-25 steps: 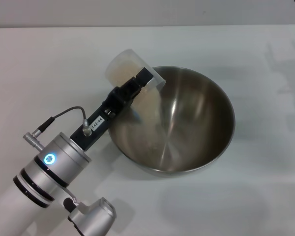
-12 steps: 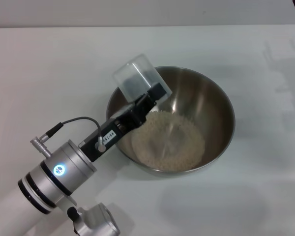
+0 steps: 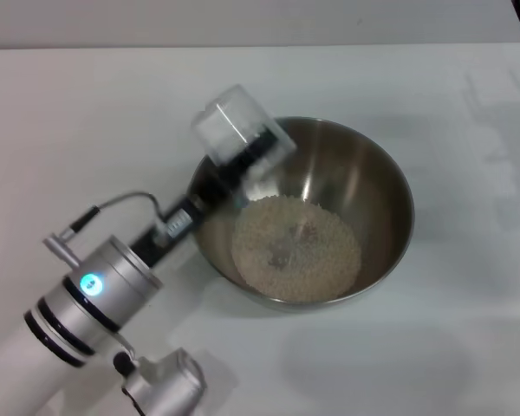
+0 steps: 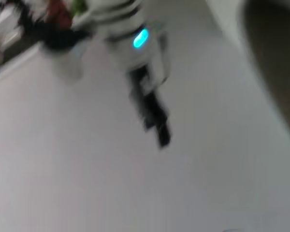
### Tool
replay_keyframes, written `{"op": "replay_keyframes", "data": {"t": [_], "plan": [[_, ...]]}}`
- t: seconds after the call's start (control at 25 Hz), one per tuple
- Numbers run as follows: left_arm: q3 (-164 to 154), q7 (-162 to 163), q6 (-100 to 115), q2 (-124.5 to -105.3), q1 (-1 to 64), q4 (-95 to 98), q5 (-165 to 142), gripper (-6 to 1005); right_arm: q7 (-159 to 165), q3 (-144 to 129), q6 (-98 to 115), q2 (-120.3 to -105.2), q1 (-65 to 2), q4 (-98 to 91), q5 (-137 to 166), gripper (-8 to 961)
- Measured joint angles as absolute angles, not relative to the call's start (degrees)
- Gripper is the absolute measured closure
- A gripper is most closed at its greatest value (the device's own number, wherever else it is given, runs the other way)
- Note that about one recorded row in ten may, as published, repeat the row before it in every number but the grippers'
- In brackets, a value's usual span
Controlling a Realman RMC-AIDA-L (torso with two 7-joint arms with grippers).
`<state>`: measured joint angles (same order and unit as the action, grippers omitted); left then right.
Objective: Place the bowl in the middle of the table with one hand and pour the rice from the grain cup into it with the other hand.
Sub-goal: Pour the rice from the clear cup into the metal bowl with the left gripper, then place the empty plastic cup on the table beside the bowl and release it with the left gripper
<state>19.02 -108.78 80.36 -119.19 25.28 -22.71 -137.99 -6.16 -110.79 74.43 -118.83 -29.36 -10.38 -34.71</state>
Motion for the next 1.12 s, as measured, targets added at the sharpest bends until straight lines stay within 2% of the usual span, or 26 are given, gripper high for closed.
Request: {"op": "replay_keyframes", "data": {"t": [0.32,0.36,0.48,1.12], "plan": [[33.0,-65.1,80.5,-119.17,21.7,-26.4,-137.0,971,-5.9,-110.7,74.8,-119.02,-29.2,-10.9,-34.6,269],[35.3,-50.7,77.6,-119.19,21.4,-26.1,-133.7,971,-5.8,-110.7,74.8,-119.04,-29.1,-11.0,-34.6,269],[36.5,-36.4,71.6,-119.18,21.9,-25.1,-126.2,971,-5.7,-110.7,74.9,-119.12,-28.9,-11.5,-34.6,269],[36.8,-15.6,57.2,-119.18,23.6,-22.3,-117.1,973,-5.5,-110.9,75.0,-119.22,-28.6,-12.3,-34.7,269]]}}
